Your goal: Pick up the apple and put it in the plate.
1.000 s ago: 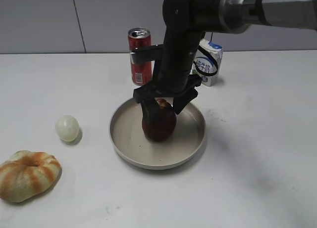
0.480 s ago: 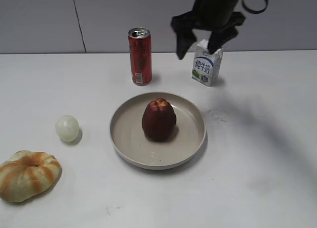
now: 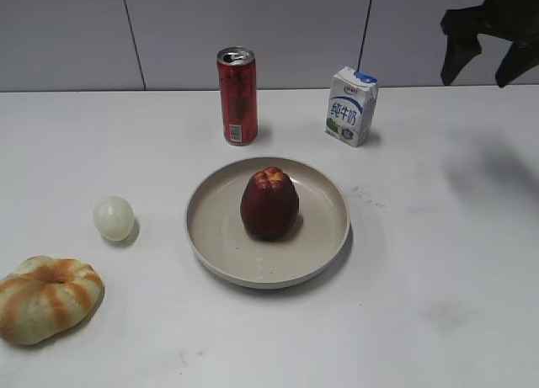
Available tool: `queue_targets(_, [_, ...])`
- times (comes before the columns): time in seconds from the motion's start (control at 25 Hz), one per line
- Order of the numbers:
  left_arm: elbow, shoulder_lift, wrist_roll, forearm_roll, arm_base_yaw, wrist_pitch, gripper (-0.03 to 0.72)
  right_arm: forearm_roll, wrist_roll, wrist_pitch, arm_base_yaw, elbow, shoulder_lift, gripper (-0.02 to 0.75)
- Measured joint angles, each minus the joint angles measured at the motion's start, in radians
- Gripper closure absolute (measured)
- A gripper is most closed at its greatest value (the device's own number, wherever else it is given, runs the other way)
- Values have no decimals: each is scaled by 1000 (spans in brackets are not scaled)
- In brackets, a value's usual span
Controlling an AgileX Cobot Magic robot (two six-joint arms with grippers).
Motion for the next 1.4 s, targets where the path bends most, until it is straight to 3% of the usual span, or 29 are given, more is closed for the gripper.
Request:
queue_targets(0.12, [0,0,0,0,0,0,452,3,-13,-1,2,116,-97,137])
queue_targets(0.4, [0,0,0,0,0,0,452,7,-55,-7,20,559,-471,144])
queue_targets(0.6, [0,0,0,0,0,0,452,7,-64,-76,20,872,-784,144])
queue_targets(0.88, [0,0,0,0,0,0,452,-5,-66,-173,20,1190,-1176,144])
queue_targets(1.08, [0,0,0,0,0,0,452,-13,-67,-204,20,1334,-1433,144])
queue_targets(1.4, [0,0,0,0,0,0,452,-23,-67,-168,20,1373,-1733,145])
